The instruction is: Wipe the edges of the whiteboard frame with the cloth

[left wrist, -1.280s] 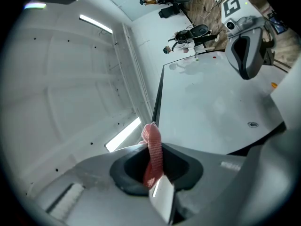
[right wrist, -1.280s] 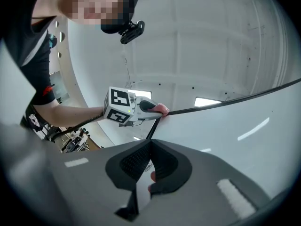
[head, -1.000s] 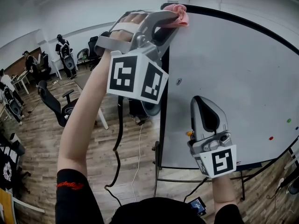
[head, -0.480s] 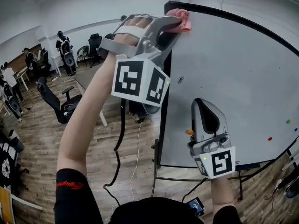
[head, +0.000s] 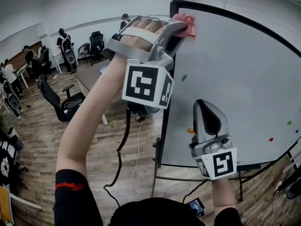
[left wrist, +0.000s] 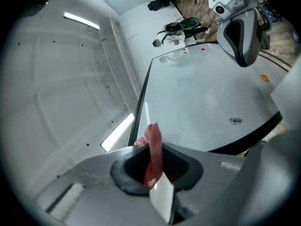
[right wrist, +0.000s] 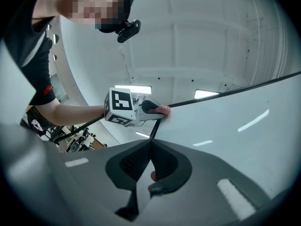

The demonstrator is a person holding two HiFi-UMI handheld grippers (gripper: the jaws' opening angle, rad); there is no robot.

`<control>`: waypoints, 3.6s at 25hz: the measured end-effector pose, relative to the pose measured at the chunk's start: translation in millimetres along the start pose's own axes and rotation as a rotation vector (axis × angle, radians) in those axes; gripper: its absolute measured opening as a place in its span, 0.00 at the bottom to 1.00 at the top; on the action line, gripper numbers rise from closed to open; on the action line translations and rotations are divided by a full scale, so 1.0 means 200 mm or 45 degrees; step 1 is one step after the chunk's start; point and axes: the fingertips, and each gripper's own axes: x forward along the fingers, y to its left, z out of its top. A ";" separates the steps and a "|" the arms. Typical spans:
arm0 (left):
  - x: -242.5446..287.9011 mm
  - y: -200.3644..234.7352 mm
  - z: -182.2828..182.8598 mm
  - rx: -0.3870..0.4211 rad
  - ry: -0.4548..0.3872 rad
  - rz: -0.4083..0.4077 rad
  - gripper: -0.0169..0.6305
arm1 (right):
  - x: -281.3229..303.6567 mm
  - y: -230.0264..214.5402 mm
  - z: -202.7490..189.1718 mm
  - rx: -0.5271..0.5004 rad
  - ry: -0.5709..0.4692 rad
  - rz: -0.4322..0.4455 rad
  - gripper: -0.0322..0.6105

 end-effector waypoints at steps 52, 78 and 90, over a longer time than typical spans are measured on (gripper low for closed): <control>-0.15 -0.37 0.02 0.113 0.093 -0.146 0.11 | -0.11 0.09 -0.14 0.098 0.091 -0.011 0.05; -0.24 -0.60 0.11 0.144 0.125 -0.230 0.11 | -0.24 0.09 -0.25 0.134 0.134 0.006 0.05; -0.28 -0.71 0.14 0.144 0.161 -0.256 0.11 | -0.29 0.10 -0.31 0.175 0.172 0.026 0.05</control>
